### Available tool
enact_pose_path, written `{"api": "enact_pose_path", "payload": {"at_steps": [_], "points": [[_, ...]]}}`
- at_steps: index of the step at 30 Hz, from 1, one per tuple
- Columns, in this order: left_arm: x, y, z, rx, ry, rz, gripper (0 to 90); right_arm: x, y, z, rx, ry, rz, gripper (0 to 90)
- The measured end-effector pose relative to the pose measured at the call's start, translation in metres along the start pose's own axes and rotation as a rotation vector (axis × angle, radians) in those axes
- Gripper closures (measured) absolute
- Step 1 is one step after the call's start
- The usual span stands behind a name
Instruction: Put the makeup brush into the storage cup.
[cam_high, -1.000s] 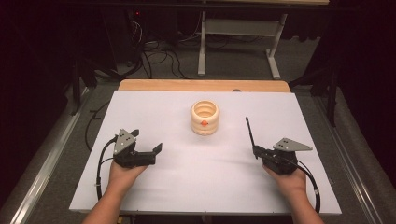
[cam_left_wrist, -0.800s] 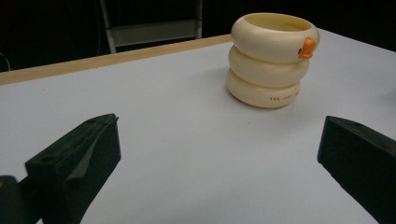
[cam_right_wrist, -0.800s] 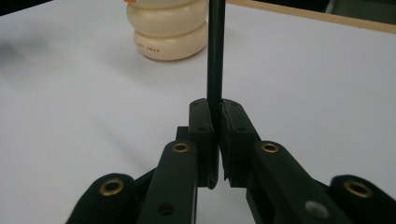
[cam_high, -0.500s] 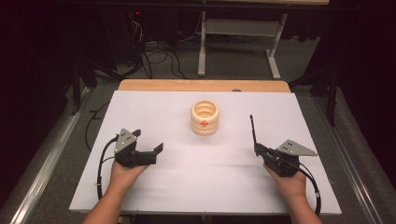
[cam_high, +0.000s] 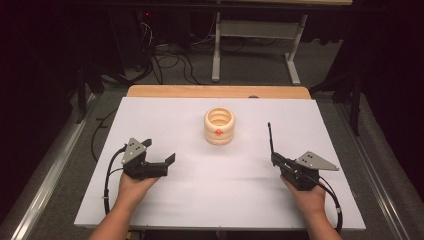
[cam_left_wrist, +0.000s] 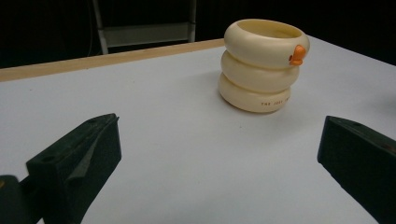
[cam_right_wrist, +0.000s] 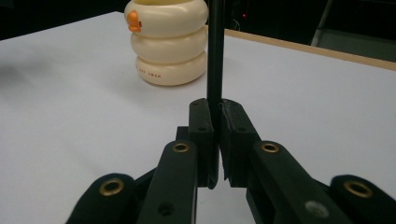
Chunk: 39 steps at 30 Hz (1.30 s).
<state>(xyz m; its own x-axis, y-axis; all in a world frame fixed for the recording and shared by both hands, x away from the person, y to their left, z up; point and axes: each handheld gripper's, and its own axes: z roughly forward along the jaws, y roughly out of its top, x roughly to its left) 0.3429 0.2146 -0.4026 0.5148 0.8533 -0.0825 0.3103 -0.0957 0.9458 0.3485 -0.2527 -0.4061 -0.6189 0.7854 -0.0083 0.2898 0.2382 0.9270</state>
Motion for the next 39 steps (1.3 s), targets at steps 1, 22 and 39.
{"api": "enact_pose_path", "payload": {"at_steps": [1, 22, 39], "points": [[-0.001, 0.0, 0.0, -0.001, -0.002, -0.001, 0.2, 0.0, 0.0, 0.0, 0.0, 0.002, -0.002, 86.0], [-0.018, 0.002, -0.003, -0.006, -0.02, -0.008, 0.7, 0.018, 0.015, 0.011, -0.037, 0.041, -0.054, 86.0], [-0.032, 0.011, 0.004, -0.026, -0.049, -0.003, 2.7, 0.028, 0.019, 0.011, -0.053, 0.071, -0.079, 86.0]]}}
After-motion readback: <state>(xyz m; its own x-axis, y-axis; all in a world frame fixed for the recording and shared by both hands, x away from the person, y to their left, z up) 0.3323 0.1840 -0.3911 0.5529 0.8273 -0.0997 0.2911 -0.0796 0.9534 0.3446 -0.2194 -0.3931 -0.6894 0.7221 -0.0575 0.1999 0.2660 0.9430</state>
